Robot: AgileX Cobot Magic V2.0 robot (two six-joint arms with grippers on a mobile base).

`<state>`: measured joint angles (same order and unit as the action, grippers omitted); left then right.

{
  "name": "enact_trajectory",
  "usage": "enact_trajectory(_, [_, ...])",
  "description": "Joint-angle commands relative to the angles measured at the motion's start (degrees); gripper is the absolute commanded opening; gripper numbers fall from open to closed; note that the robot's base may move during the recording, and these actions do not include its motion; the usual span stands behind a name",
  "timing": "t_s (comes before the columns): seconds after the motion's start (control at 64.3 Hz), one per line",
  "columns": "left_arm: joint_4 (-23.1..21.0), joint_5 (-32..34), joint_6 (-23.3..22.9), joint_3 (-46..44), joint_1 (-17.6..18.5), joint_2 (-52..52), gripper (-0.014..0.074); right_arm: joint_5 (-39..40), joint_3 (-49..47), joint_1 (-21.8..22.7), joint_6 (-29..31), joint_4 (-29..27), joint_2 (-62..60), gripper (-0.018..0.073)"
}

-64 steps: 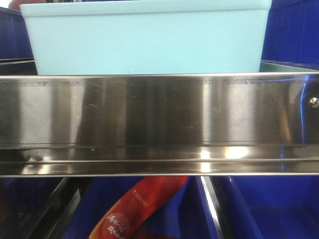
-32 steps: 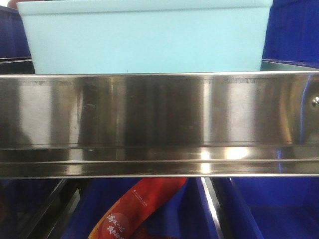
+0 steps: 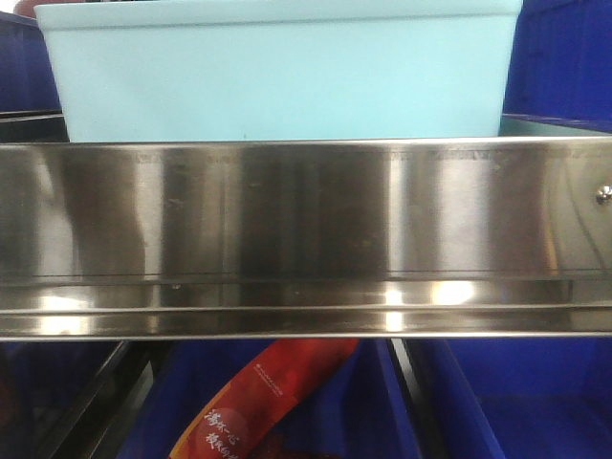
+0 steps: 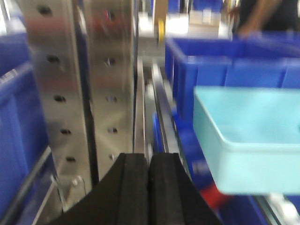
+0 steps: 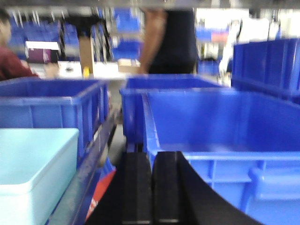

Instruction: Fetch blue bin and place on conveyor start

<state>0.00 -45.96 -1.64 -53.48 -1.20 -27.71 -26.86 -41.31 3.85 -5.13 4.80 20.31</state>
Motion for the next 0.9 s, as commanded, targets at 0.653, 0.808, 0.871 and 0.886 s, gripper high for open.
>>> enact_trajectory(0.653, [-12.06, 2.54, 4.61, -10.82, 0.23, -16.06, -0.0111, 3.81, -10.81, -1.21, 1.16, -7.64, 12.8, -0.0163])
enact_trajectory(0.808, [-32.52, -0.41, 17.29, -12.87, 0.23, -19.82, -0.0111, 3.2, -14.8, -7.62, 6.85, -12.29, 18.05, -0.0163])
enact_trajectory(0.871, [-36.53, -0.41, 18.31, -13.28, 0.23, -21.37, -0.0111, 2.92, -16.42, -11.15, 7.17, -12.29, 20.84, -0.0163])
enact_trajectory(0.886, [-36.92, -0.41, 18.43, -13.47, 0.23, -21.76, -0.0111, 2.92, -16.92, -12.3, 7.17, -12.29, 21.83, -0.0163])
